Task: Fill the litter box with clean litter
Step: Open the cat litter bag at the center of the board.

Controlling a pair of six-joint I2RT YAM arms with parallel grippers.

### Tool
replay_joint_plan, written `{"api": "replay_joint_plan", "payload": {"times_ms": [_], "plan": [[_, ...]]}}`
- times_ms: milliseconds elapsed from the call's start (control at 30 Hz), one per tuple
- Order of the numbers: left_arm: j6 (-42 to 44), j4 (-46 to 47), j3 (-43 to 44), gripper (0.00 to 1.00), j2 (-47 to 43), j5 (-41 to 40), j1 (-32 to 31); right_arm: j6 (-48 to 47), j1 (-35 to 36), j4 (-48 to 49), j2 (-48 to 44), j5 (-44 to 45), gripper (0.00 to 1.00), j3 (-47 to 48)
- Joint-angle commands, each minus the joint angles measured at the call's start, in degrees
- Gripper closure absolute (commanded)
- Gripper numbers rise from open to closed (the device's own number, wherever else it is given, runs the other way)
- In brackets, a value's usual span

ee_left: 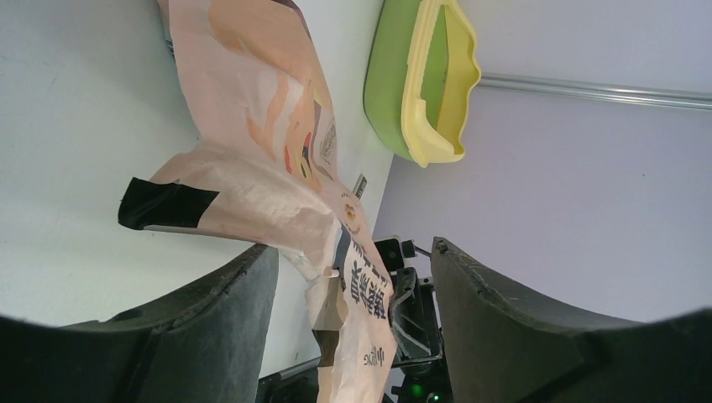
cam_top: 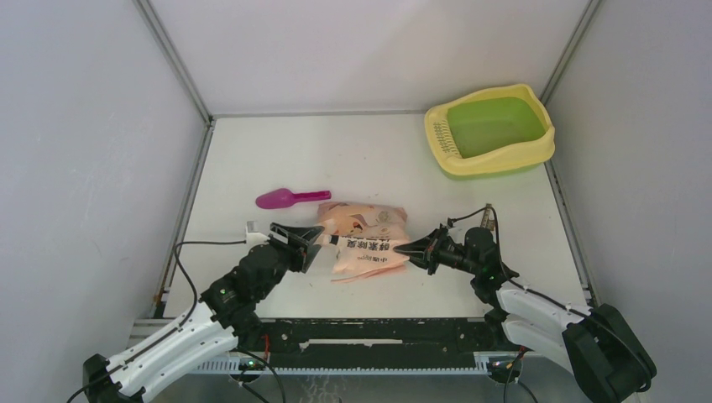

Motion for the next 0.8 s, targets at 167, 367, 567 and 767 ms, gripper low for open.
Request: {"api": "replay_joint_plan", "payload": {"times_ms": [167,367,567,767], "plan": [[2.30,3.02,5.29,0.30,-0.13,-2.19,-0.18,0.60,0.63,3.32,0.10,-0.30,1.00,-0.50],[7.60,1.55,8.76,0.30,1.86,-1.86,-0.15,0.46,0.79,3.02,-0.20,-0.26,1.00,-0.52],[8.00,1.80,9.16,0.30,5.23,-0.71,-0.19,0.46,0.90,3.14,-0.25,-0.22,1.00,-0.51],[8.61,1.50,10.00,0.30,8.30,1.91,-0.08,0.37,0.88,3.21,-0.06,-0.31,1.00,-0.67]]}}
